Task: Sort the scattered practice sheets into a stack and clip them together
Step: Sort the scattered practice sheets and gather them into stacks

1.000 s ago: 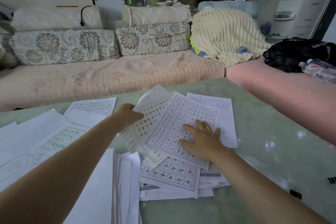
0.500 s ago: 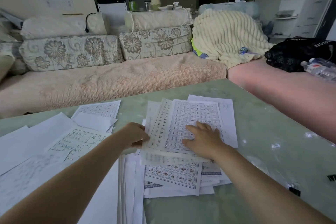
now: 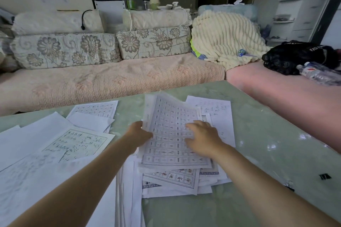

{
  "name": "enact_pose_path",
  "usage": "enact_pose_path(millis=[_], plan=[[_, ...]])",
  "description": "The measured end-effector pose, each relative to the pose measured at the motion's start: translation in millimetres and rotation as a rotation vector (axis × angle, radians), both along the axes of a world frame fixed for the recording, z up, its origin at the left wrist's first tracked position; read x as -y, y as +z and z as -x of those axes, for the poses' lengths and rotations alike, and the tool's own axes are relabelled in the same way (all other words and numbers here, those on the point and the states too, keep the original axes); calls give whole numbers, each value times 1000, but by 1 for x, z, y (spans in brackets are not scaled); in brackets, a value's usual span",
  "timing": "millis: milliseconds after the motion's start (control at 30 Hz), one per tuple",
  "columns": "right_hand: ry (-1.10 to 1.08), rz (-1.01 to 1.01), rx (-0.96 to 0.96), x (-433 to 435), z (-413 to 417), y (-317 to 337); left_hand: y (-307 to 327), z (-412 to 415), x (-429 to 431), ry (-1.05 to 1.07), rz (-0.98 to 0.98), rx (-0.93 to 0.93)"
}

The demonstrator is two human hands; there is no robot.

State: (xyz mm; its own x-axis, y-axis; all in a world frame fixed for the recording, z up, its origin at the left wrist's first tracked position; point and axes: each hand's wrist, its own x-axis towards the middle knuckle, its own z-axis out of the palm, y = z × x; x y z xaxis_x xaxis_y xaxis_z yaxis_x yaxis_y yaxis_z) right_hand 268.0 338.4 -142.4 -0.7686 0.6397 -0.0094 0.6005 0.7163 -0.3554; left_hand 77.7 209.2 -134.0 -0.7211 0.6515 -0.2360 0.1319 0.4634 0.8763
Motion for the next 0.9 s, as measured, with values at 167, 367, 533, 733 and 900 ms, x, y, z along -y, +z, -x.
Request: enact_pose_path(millis=[167,367,533,733,900], plan=[[-319,242,-262,-15,-13,5,-5,2,24,36,-127,66],[-373,728,-638,-20,-20,20,2,-18,35,-148,-225,279],[-334,604,-373,-21,-39,17,6,-40,23,-323,24,125],[-425,405,-310,-32,-63,12,8,-29,-2,-279,332,-542],[-434,372,-275,-35,-59,6,4,-8,-17,-113,579,-631]])
